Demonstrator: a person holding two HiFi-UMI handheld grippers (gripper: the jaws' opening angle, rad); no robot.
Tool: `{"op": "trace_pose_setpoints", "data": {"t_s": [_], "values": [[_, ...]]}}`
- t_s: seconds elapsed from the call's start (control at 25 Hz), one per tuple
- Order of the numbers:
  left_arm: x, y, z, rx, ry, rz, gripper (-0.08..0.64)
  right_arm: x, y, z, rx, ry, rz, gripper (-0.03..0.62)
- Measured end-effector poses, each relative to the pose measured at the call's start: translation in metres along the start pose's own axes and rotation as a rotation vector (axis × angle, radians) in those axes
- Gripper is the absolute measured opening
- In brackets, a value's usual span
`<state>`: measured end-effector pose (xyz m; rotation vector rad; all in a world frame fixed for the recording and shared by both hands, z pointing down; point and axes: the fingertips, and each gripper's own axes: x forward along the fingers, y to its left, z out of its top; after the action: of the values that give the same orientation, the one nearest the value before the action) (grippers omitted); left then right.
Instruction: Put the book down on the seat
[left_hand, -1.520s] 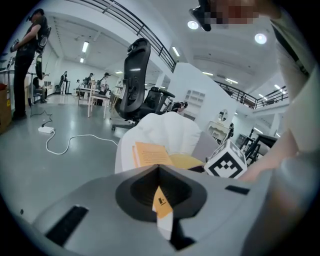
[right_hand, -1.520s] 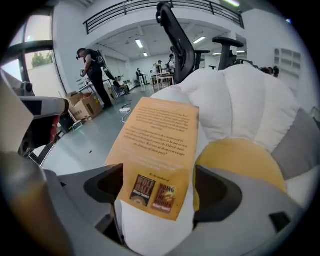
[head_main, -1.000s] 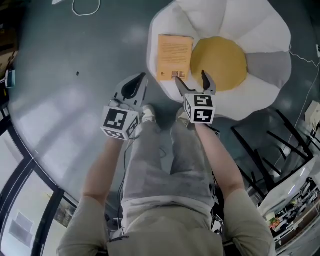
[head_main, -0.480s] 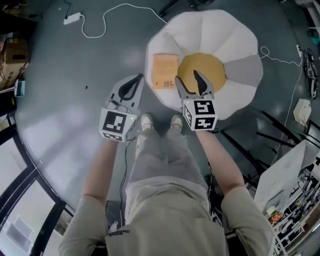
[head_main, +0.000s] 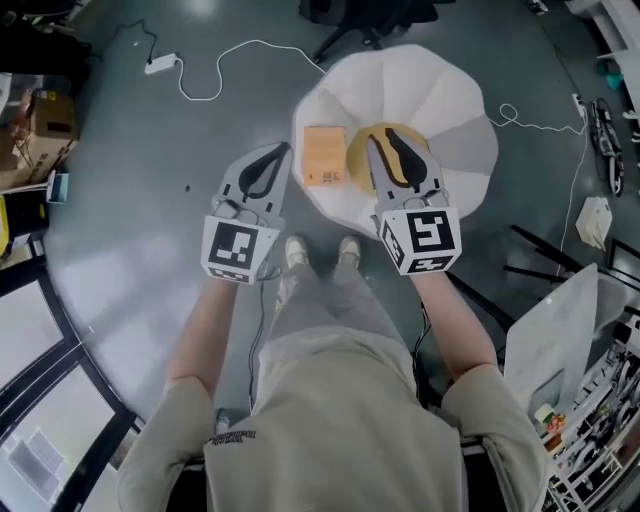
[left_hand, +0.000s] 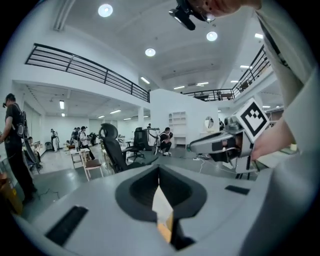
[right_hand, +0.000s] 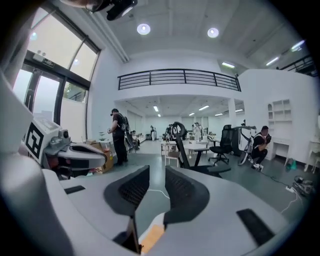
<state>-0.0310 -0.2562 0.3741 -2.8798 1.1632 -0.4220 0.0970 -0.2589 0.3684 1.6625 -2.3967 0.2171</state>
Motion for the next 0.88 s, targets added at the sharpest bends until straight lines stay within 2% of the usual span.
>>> {"op": "trace_pose_setpoints", "data": {"t_s": [0.24, 0.32, 0.44, 0.68, 0.88], "values": [[-0.031, -0.018, 0.054, -0.025, -0.039, 0.017, 0.011, -0.05, -0.001, 0.072, -0.072, -0.127, 0.002, 0.083], [-0.045, -0.022, 0.07, -0.06, -0.063, 0.029, 0.011, -0.068, 0.001, 0.091, -0.082, -0.16, -0.004, 0.08], [-0.063, -0.027, 0.09, -0.061, -0.088, 0.027, 0.011, -0.095, 0.007, 0.114, -0.083, -0.206, -0.009, 0.077], [-0.087, -0.051, 0.119, 0.015, -0.101, 0.005, 0.011, -0.129, 0.019, 0.124, -0.114, -0.249, 0.026, 0.047], [-0.099, -0.075, 0.129, -0.027, -0.134, -0.056, 0.011, -0.144, 0.035, 0.119, -0.116, -0.218, 0.074, 0.028]]}}
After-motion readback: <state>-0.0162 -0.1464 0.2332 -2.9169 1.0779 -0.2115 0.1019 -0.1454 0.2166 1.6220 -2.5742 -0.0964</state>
